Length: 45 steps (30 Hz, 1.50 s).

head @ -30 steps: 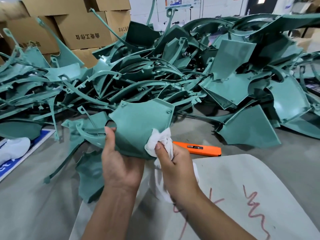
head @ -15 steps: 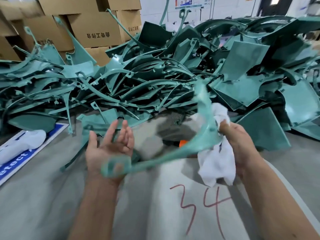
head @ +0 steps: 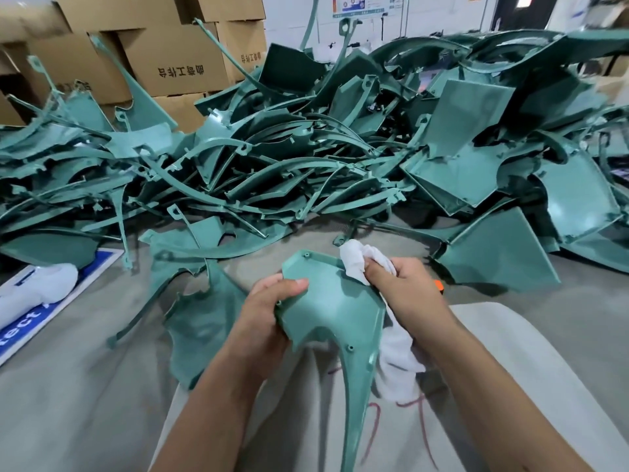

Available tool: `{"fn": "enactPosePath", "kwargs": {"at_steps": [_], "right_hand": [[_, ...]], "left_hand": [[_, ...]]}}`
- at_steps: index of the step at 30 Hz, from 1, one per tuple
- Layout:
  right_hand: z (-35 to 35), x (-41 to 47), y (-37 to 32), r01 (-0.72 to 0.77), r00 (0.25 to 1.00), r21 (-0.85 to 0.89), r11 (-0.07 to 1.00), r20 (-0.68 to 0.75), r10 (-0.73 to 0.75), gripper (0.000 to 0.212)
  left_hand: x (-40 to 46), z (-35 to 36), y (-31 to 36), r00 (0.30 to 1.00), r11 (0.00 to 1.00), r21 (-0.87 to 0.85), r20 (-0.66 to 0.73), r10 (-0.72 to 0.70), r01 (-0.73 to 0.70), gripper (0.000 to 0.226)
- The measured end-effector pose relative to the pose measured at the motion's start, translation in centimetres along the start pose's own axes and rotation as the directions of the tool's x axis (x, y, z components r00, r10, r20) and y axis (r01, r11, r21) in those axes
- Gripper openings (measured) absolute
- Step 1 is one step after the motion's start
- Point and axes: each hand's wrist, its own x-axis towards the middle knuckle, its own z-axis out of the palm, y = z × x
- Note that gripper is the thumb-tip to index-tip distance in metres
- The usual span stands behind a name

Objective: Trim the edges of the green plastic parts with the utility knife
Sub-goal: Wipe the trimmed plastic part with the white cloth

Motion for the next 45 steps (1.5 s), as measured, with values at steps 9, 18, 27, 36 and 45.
{"fn": "enactPosePath", "kwargs": {"at_steps": [9, 18, 27, 36, 45], "right_hand": [[1.4, -0.7, -0.6, -0.051, 0.989, 0.183, 0.982, -0.125, 0.074, 0.053], [2.0, -2.1, -1.4, 0.02, 0.991, 0.153, 0.988, 0.129, -0.04, 0.054], [2.6, -3.2, -1.0, 0.267, 0.906, 0.055, 0.962, 0.327, -0.269, 0.041], [1.8, -3.4, -1.8, -0.28, 0.893, 0.441, 0.853, 0.445, 0.063, 0.026], [1.8, -2.9, -2.0, -0.668, 0.675, 0.579, 0.467, 0.735, 0.055, 0.039]], "left_hand": [[-0.7, 0.9, 0.0, 0.967, 0.981, -0.109, -0.219, 0.132, -0.159, 0.043], [0.8, 0.5, 1.1, 0.865, 0.941, -0.146, -0.456, 0.209, -0.304, 0.05], [1.0, -1.3, 2.9, 0.709, 0.769, -0.418, -0.703, 0.064, -0.484, 0.018], [0.5, -1.3, 2.6, 0.906, 0.768, -0.551, -0.414, 0.089, -0.328, 0.021], [1.1, -0.5, 1.5, 0.977, 0.927, -0.348, -0.204, 0.07, -0.139, 0.024]]}}
